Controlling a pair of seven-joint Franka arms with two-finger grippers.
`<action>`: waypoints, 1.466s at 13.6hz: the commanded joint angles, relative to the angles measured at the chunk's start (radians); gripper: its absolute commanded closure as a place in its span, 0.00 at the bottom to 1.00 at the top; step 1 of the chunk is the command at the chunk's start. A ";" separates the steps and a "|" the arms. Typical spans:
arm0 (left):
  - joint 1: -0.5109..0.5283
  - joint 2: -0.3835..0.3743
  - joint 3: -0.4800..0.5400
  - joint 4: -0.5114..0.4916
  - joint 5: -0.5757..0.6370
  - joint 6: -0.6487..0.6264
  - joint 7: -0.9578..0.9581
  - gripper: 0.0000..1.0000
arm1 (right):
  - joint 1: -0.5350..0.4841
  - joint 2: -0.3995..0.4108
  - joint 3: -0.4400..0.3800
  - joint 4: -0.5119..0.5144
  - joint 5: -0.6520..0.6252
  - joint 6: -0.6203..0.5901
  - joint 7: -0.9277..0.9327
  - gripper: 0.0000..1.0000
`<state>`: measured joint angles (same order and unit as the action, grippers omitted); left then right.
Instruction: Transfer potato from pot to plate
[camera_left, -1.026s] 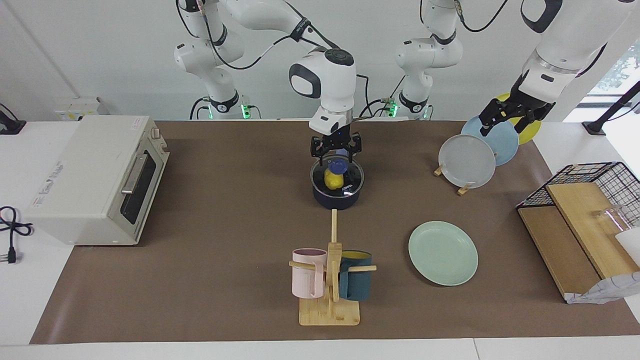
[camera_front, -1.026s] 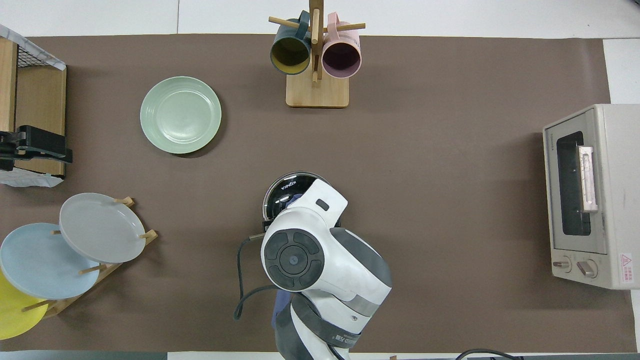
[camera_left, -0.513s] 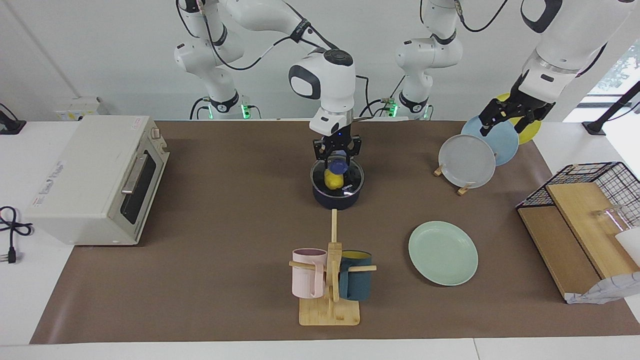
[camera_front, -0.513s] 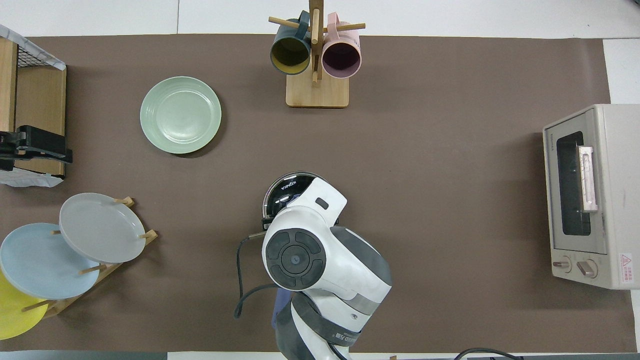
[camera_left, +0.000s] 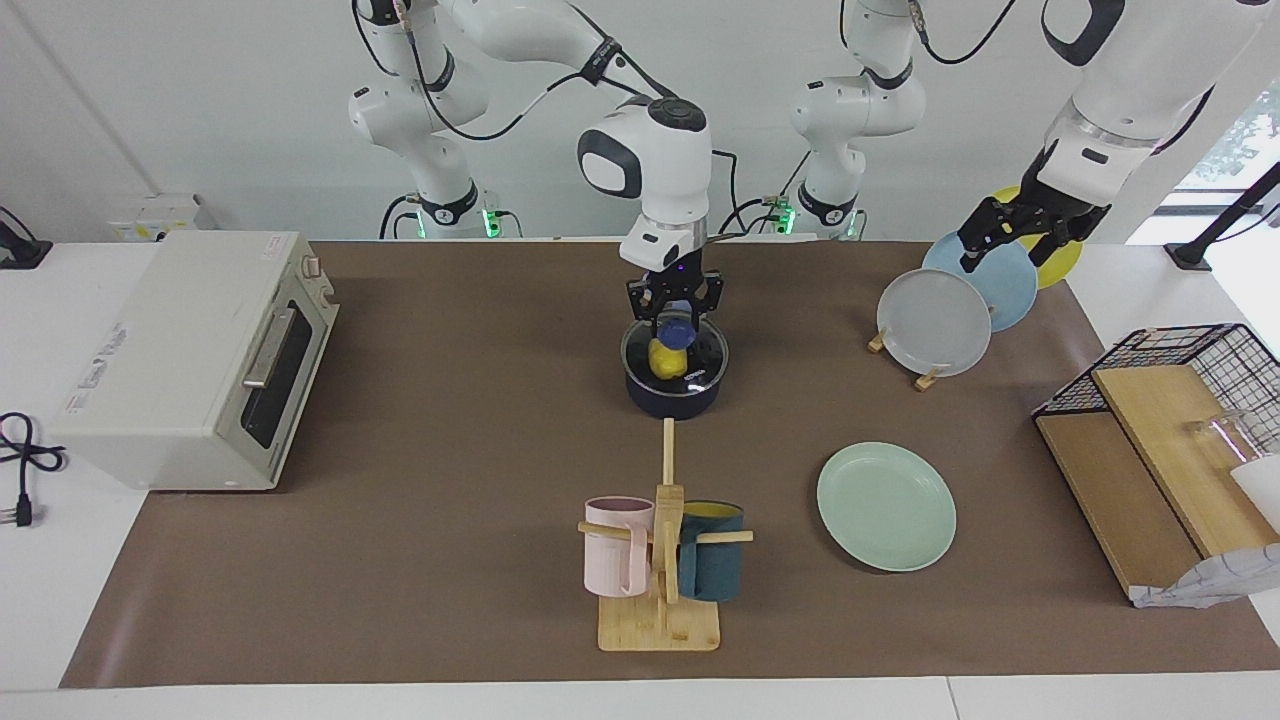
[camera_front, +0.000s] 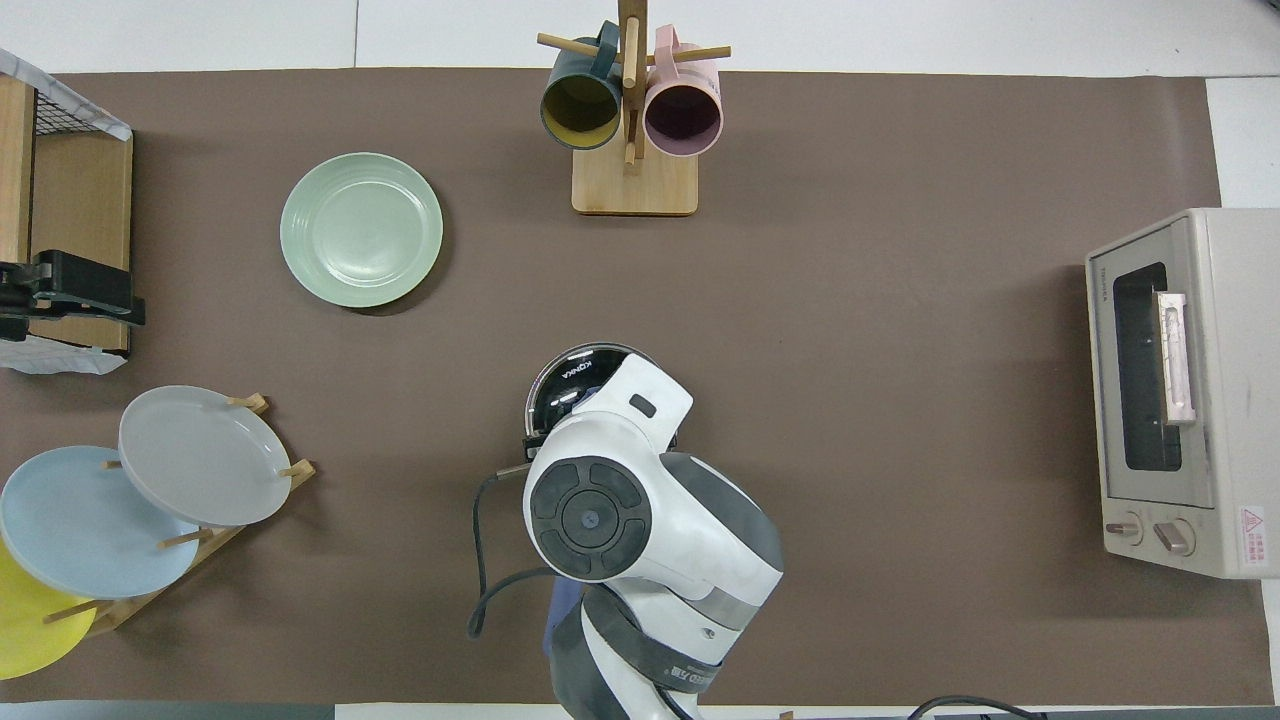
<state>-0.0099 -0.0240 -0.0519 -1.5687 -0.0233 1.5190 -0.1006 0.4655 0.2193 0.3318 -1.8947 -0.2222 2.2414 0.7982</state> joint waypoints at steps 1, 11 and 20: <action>-0.001 -0.025 -0.002 -0.028 0.014 0.029 0.004 0.00 | -0.013 -0.009 0.006 0.074 -0.020 -0.101 -0.037 1.00; -0.122 -0.024 -0.014 -0.042 0.013 0.065 -0.066 0.00 | -0.440 -0.095 0.003 0.057 0.024 -0.236 -0.618 1.00; -0.384 -0.011 -0.016 -0.152 -0.001 0.249 -0.328 0.00 | -0.751 -0.146 0.000 -0.251 0.107 0.087 -0.812 1.00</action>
<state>-0.3302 -0.0234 -0.0814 -1.6473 -0.0245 1.6820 -0.3486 -0.2792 0.1337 0.3169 -2.0395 -0.1363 2.2401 -0.0174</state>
